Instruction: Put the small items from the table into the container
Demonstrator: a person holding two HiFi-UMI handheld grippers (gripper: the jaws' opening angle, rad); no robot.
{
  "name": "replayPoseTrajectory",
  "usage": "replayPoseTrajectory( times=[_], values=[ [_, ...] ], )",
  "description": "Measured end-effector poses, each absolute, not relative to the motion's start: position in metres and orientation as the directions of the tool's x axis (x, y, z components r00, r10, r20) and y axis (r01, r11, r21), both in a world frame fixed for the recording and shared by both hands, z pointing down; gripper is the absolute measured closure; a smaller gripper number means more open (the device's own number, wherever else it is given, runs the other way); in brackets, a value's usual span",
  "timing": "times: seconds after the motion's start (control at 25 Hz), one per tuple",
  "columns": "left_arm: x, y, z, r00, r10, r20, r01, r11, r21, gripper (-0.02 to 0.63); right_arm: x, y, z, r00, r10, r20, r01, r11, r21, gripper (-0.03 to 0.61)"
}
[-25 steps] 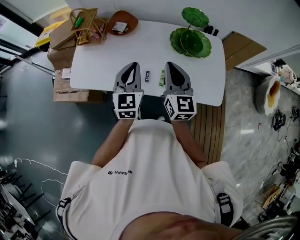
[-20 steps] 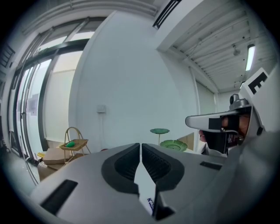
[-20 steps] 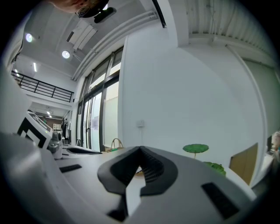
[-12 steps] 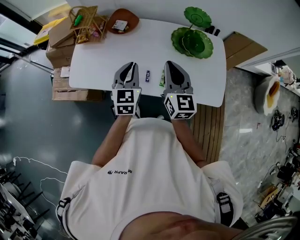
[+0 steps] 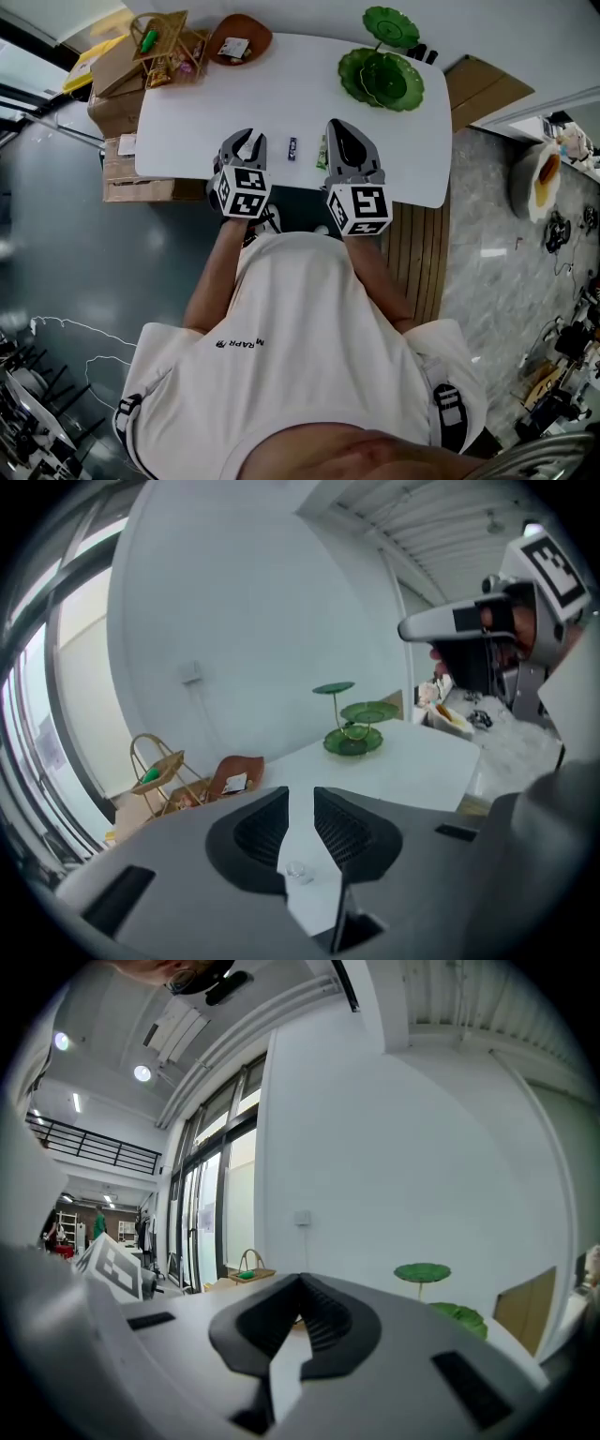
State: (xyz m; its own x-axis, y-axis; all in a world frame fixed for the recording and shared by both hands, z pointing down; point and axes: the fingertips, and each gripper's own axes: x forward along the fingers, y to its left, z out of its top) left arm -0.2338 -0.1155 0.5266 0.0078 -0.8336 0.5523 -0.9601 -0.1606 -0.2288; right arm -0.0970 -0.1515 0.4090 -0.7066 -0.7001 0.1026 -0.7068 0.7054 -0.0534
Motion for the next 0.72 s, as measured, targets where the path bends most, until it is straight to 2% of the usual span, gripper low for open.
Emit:
replayPoseTrajectory(
  times=[0.2,0.36,0.72],
  values=[
    [-0.234,-0.114,0.556,0.008,-0.76,0.65,-0.895,-0.296,-0.335,0.522,-0.092,-0.153,0.409,-0.695,-0.712,0.099,-0.718,0.693,-0.056,0.572],
    [-0.227,-0.114,0.581,0.1,-0.679,0.728,-0.835,-0.455,-0.309,0.514,-0.088,-0.155,0.412,-0.685,-0.721,0.102,-0.728,0.682,-0.064,0.572],
    [-0.232,-0.109,0.624,0.136,-0.51,0.849,-0.579,-0.736,-0.35,0.486,-0.077,-0.159,0.411,-0.661,-0.743,0.104,-0.75,0.659,-0.053,0.572]
  ],
)
